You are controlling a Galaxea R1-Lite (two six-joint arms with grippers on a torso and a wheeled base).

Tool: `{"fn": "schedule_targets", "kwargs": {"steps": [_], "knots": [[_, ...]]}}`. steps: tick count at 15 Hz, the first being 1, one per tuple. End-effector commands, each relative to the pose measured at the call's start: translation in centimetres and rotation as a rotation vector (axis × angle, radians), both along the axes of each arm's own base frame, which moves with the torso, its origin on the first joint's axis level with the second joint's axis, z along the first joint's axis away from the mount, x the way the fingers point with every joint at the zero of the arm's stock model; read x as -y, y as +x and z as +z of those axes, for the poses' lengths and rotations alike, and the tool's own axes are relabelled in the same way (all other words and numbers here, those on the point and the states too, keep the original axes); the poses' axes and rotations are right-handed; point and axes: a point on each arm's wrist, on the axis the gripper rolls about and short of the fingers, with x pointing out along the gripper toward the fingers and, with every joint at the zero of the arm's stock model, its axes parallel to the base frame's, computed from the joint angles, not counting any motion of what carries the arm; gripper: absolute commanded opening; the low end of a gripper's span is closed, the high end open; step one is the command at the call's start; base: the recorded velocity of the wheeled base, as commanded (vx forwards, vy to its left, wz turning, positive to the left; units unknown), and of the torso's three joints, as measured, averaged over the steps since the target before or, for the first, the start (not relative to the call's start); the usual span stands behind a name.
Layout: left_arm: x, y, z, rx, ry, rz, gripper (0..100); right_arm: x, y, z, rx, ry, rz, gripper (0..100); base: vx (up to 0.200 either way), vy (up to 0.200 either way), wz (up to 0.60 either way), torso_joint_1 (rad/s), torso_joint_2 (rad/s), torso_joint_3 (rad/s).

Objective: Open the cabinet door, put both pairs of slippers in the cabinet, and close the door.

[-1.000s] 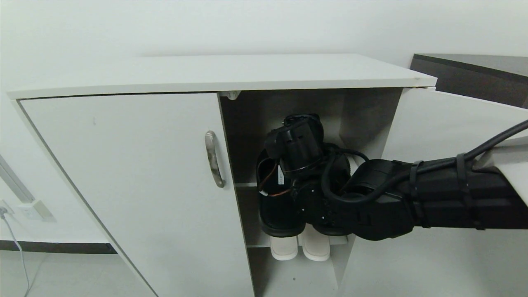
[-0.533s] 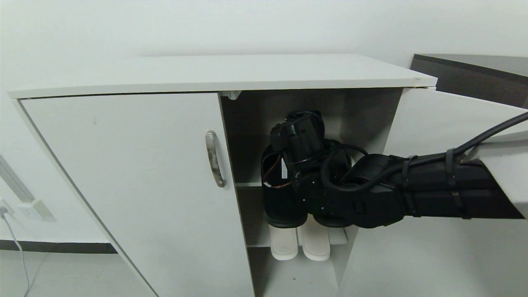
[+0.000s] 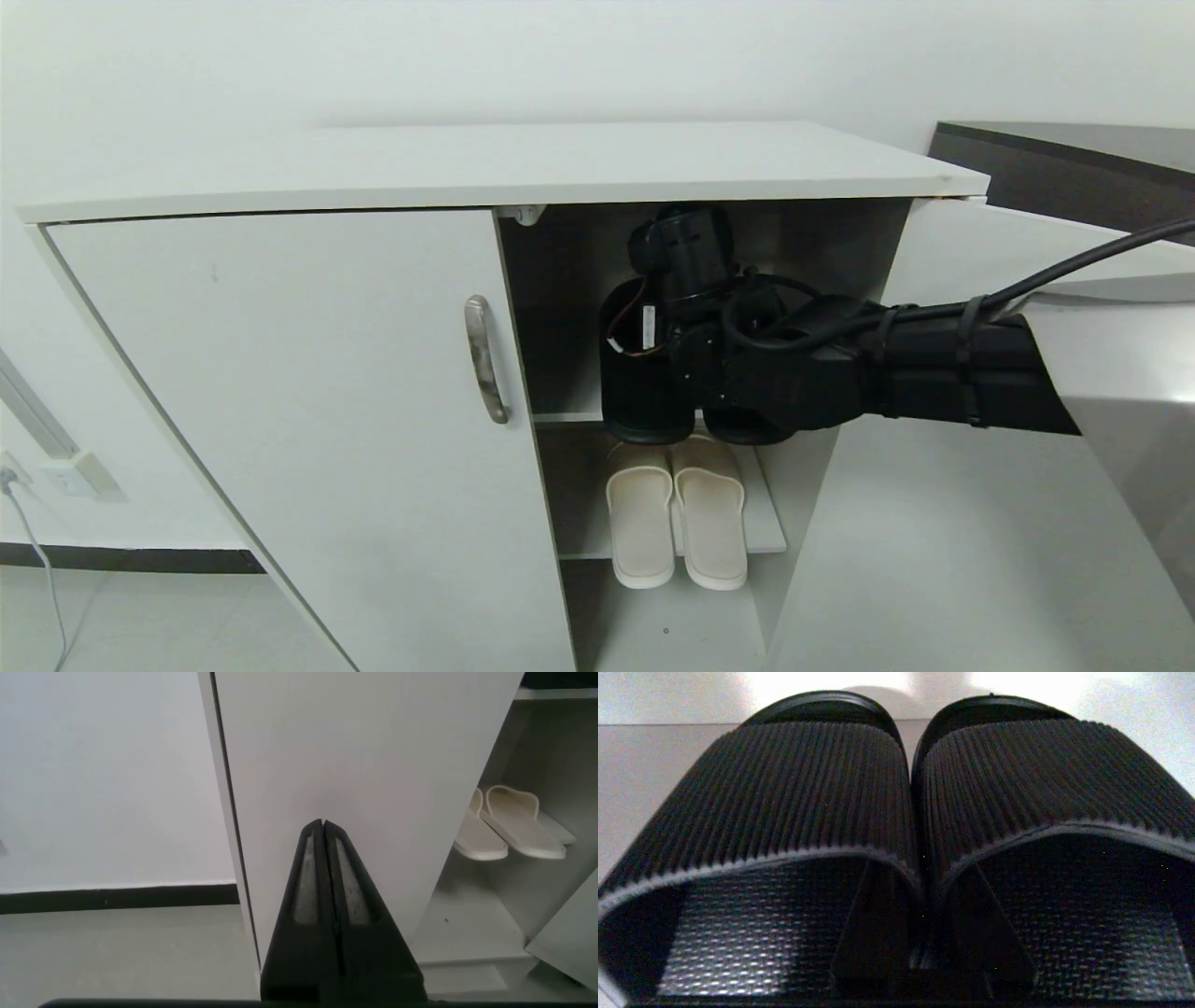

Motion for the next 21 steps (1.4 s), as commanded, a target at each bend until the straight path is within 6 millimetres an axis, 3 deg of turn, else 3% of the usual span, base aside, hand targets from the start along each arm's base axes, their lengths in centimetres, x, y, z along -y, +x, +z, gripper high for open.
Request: {"fn": "schedule_targets", "kwargs": {"steps": [1,21], "knots": [[0.0,0.0,0.0,-0.001,0.000,0.000,0,-0.3,0.4,-0.4,-0.005,0.002,0.011,0,0.000,0.000,0.00,0.000,0.00,0.000],[0.0,0.0,0.0,-0.001,0.000,0.001,0,-0.1,1.3,-2.0,-0.041,-0.003,0.024,0,0.000,0.000,0.00,0.000,0.00,0.000]]}}
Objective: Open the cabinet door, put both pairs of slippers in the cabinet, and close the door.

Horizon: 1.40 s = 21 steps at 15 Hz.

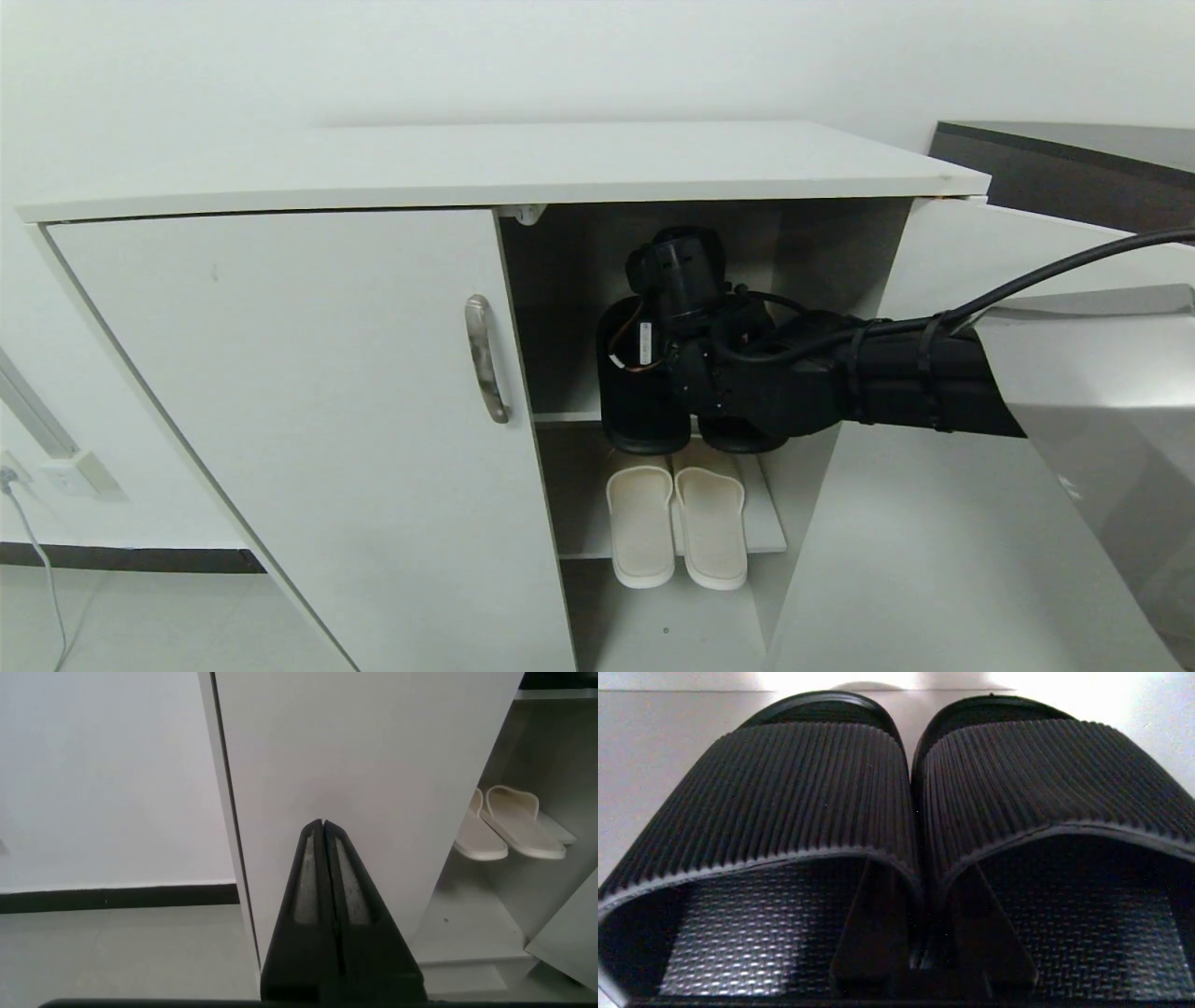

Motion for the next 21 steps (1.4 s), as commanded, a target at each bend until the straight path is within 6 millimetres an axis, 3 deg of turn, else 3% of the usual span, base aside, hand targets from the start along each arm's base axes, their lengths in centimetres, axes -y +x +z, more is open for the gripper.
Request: {"fn": "schedule_targets", "kwargs": {"steps": [1,3,4,7,12,17,21], "knots": [[0.0,0.0,0.0,-0.001,0.000,0.000,0,0.0,0.0,-0.1,-0.002,-0.002,0.000,0,0.000,0.000,0.00,0.000,0.00,0.000],[0.0,0.0,0.0,-0.001,0.000,0.000,0,0.0,0.0,-0.2,-0.004,-0.004,0.000,0,0.000,0.000,0.00,0.000,0.00,0.000],[0.0,0.0,0.0,-0.001,-0.002,0.000,0,0.0,0.0,-0.3,-0.006,-0.006,0.000,100,0.000,0.000,0.00,0.000,0.00,0.000],[0.0,0.0,0.0,-0.001,-0.003,0.002,0,0.0,-0.6,-1.0,-0.030,-0.034,0.007,100,0.000,0.000,0.00,0.000,0.00,0.000],[0.0,0.0,0.0,-0.001,-0.003,0.002,0,0.9,-3.1,0.3,-0.033,-0.038,0.028,100,0.000,0.000,0.00,0.000,0.00,0.000],[0.0,0.0,0.0,-0.001,-0.005,0.002,0,1.7,-8.9,1.5,-0.054,-0.018,0.104,100,0.000,0.000,0.00,0.000,0.00,0.000],[0.0,0.0,0.0,-0.001,-0.006,0.002,0,4.6,-13.3,1.5,-0.048,-0.003,0.166,100,0.000,0.000,0.00,0.000,0.00,0.000]]}}
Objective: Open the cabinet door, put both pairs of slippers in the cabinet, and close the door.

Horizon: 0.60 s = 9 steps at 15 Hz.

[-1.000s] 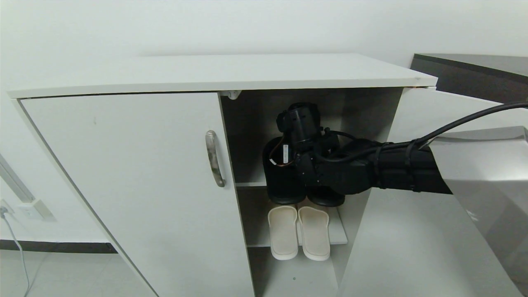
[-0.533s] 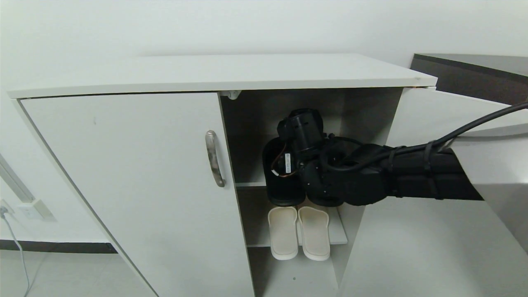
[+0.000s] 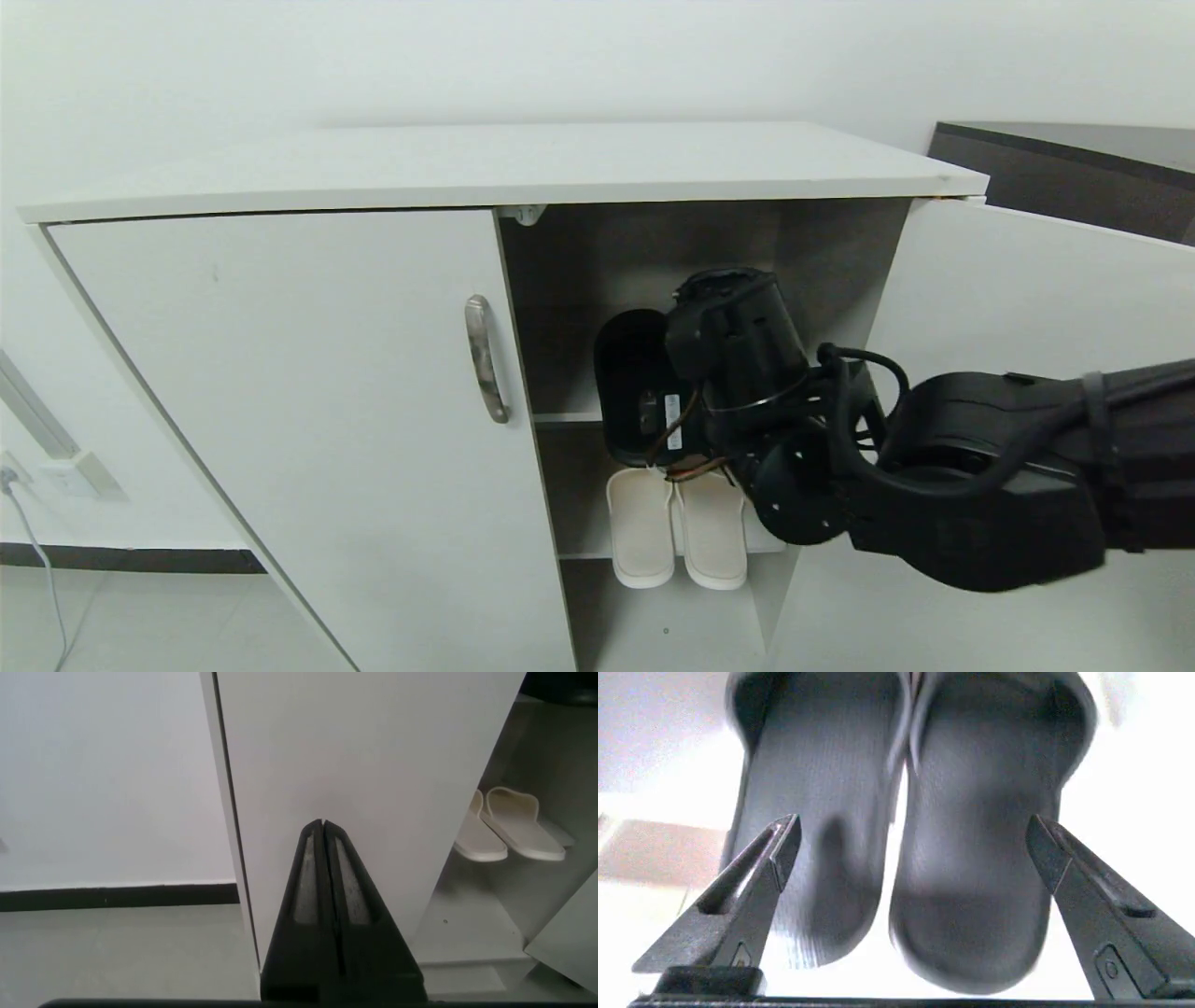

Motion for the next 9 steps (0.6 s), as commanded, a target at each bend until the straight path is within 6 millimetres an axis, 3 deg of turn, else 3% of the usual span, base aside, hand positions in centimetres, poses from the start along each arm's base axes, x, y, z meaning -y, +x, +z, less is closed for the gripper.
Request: {"fn": "schedule_targets", "kwargs": {"steps": [1,4,5,9], "knots": [[0.0,0.0,0.0,-0.001,0.000,0.001,0,2.7,-3.3,1.2,0.030,0.064,0.059,100,0.000,0.000,0.00,0.000,0.00,0.000],[0.0,0.0,0.0,-0.001,0.000,0.001,0,4.0,-4.2,-0.7,0.025,0.087,0.105,100,0.000,0.000,0.00,0.000,0.00,0.000],[0.0,0.0,0.0,-0.001,0.001,-0.001,0,4.1,-4.3,-1.1,0.024,0.084,0.108,0,0.000,0.000,0.00,0.000,0.00,0.000],[0.0,0.0,0.0,0.000,0.000,-0.004,0,4.3,-4.6,-2.2,0.043,0.075,0.137,0,0.000,0.000,0.00,0.000,0.00,0.000]]}}
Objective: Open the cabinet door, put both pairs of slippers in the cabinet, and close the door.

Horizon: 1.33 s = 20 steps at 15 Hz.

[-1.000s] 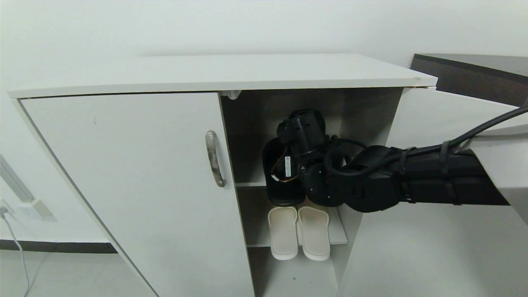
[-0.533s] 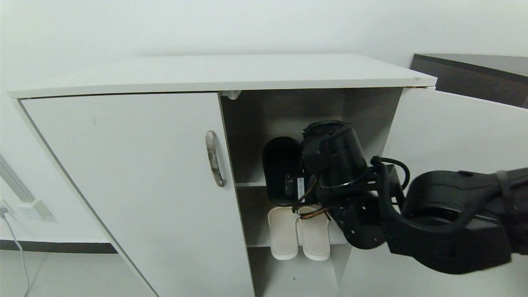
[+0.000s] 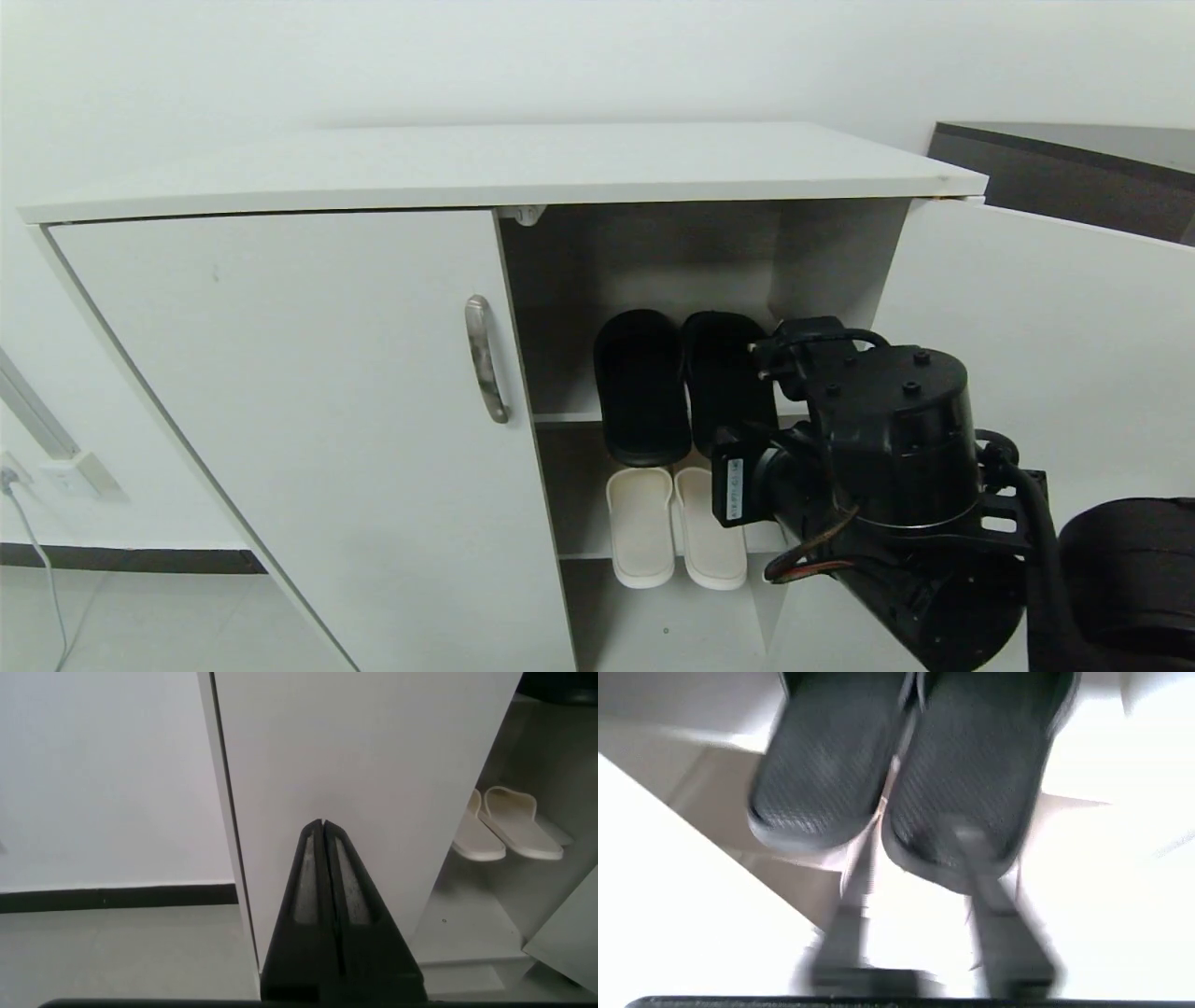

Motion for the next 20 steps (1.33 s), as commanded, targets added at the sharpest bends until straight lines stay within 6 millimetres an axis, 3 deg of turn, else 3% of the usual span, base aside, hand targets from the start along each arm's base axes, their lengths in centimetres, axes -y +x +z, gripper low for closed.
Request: {"fn": "schedule_targets", "kwargs": {"steps": [1,7,13,20], "knots": [[0.0,0.0,0.0,-0.002,0.000,0.000,0,0.1,-0.3,-0.3,-0.005,-0.008,0.005,0,0.000,0.000,0.00,0.000,0.00,0.000],[0.0,0.0,0.0,-0.002,0.000,0.000,0,-0.1,-0.6,-0.2,0.005,0.001,0.012,0,0.000,0.000,0.00,0.000,0.00,0.000],[0.0,0.0,0.0,-0.002,-0.002,-0.001,0,0.0,-0.9,0.0,0.017,0.000,0.019,0,-0.200,0.000,0.00,0.006,0.00,0.000],[0.0,0.0,0.0,0.000,-0.002,-0.001,0,-0.1,-0.5,-1.4,-0.014,-0.040,0.018,0,-0.200,0.000,0.00,0.004,0.00,0.004]]}}
